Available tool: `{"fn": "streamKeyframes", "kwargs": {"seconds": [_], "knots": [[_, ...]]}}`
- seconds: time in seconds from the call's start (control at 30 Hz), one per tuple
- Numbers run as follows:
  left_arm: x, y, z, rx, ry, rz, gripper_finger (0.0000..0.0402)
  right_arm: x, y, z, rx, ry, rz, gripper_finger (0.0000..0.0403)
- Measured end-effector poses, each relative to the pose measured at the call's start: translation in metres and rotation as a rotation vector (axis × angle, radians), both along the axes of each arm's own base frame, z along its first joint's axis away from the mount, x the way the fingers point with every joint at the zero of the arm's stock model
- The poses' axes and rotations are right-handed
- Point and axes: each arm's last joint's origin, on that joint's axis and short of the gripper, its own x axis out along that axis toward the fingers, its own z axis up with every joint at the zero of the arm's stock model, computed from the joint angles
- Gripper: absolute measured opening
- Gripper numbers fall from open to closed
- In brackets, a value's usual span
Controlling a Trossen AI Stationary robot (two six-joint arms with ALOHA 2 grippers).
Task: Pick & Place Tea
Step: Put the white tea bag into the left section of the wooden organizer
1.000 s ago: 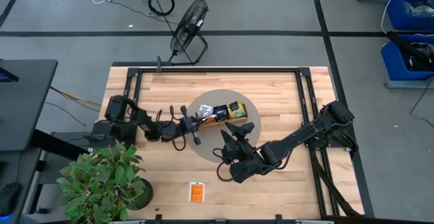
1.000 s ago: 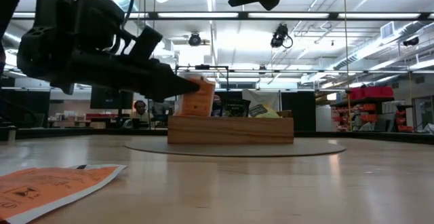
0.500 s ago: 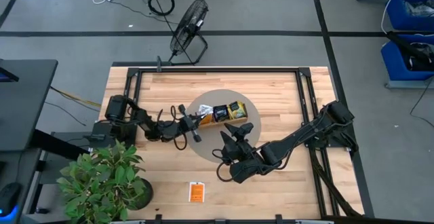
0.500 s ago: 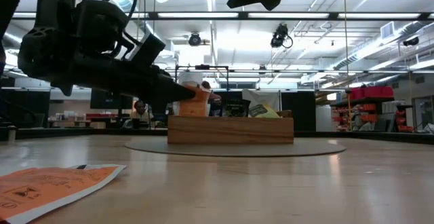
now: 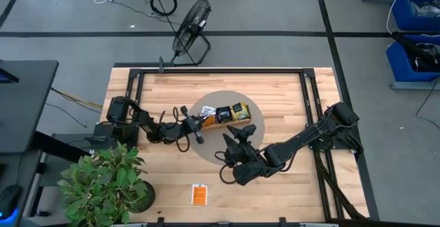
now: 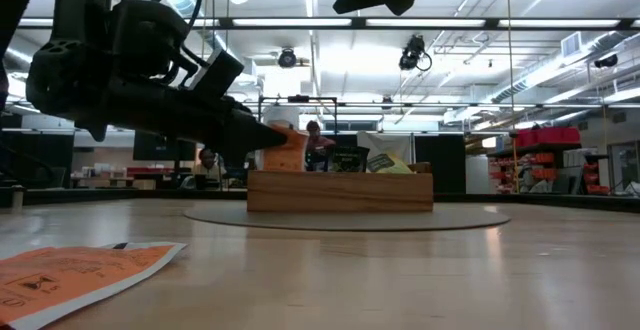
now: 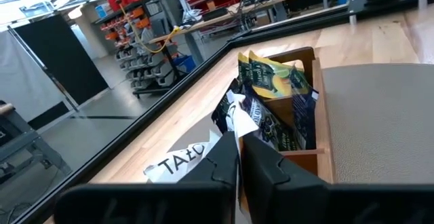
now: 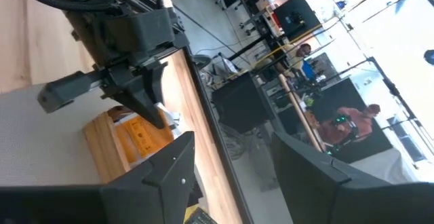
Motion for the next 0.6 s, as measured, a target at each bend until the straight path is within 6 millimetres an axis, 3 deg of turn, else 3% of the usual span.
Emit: {"fn": "streamKeyframes", "kwargs": {"seconds": [0.6], "knots": [[-0.0003, 0.0005, 0.0001, -0.02, -0.016, 0.021, 0.0124, 0.0003, 0.0001, -0.0003, 0.011, 0.005, 0.01, 0.0203]]}}
